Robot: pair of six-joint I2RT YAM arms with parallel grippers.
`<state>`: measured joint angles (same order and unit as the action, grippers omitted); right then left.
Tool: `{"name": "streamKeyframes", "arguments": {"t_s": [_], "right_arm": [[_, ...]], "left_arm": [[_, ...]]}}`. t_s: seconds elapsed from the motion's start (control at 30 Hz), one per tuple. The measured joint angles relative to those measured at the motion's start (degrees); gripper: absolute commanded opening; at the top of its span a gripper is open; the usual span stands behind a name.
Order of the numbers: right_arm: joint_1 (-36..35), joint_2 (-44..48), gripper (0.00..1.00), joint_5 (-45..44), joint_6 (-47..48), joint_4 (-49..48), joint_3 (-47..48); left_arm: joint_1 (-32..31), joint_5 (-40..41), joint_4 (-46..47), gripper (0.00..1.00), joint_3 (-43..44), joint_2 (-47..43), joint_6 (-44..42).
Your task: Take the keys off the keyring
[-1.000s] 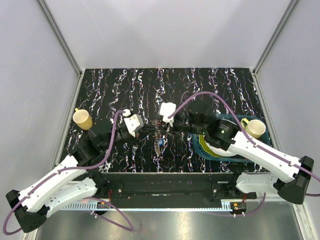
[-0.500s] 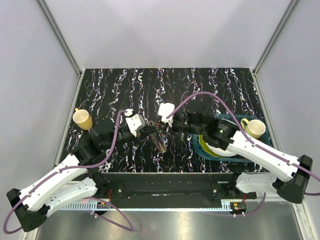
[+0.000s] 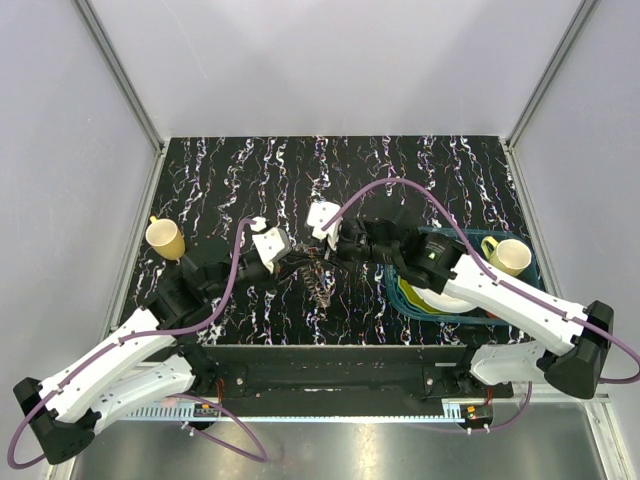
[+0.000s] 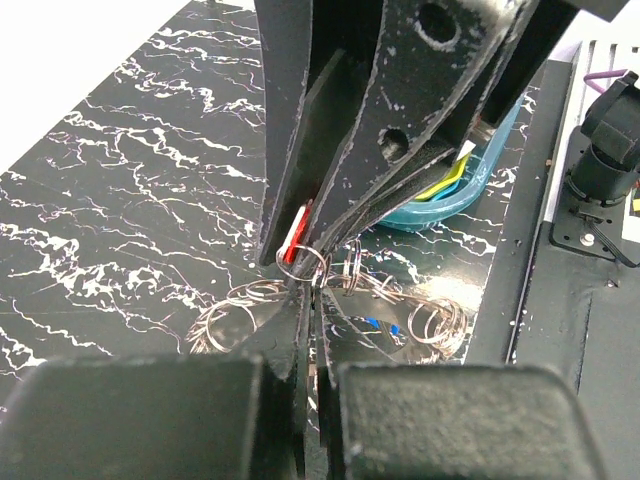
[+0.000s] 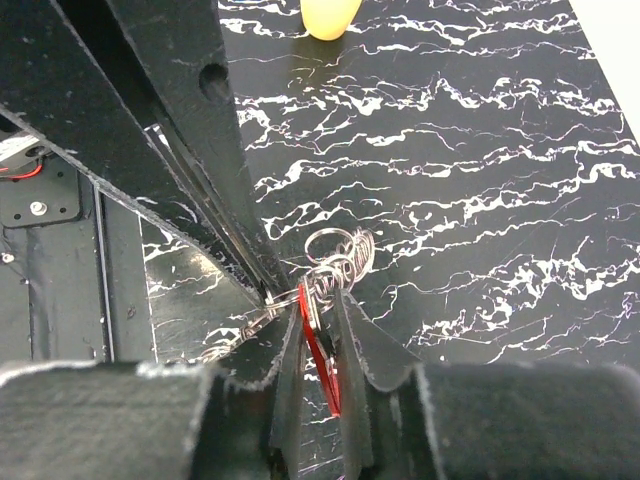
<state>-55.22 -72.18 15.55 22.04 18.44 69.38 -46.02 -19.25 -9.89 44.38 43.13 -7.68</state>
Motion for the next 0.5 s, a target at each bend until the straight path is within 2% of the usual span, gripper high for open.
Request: {"name": "streamKeyframes", "arguments": {"t_s": [0.3, 0.33, 0.4, 0.43, 0.5], "right_arm": [[0.0, -0.7, 0.34, -0.1, -0.2, 0.5, 0.4], [0.0, -0.7, 0.31, -0.1, -0.1, 0.5, 0.4], [0.0, -0.6, 0.18, -0.1, 0.4, 0.4, 0.3], [0.0, -0.5, 0.06, 0.3, 0.7, 0.5, 0.3], [-0.3, -0.1, 0.01, 0.6, 1.6, 1.2, 0.3]], "left_arm": [[0.0, -0.5, -0.2, 0.00, -0.8, -0.6, 0.5], [0.0, -0.6, -0.1, 0.00, -0.9, -0.7, 0.5], [0.0, -0.7, 0.0, 0.00, -0.9, -0.7, 0.5], [0.0, -0.8, 0.3, 0.00, -0.9, -0.7, 0.5], [0.0, -0.9, 0.7, 0.00, -0.9, -0.7, 0.6]]}}
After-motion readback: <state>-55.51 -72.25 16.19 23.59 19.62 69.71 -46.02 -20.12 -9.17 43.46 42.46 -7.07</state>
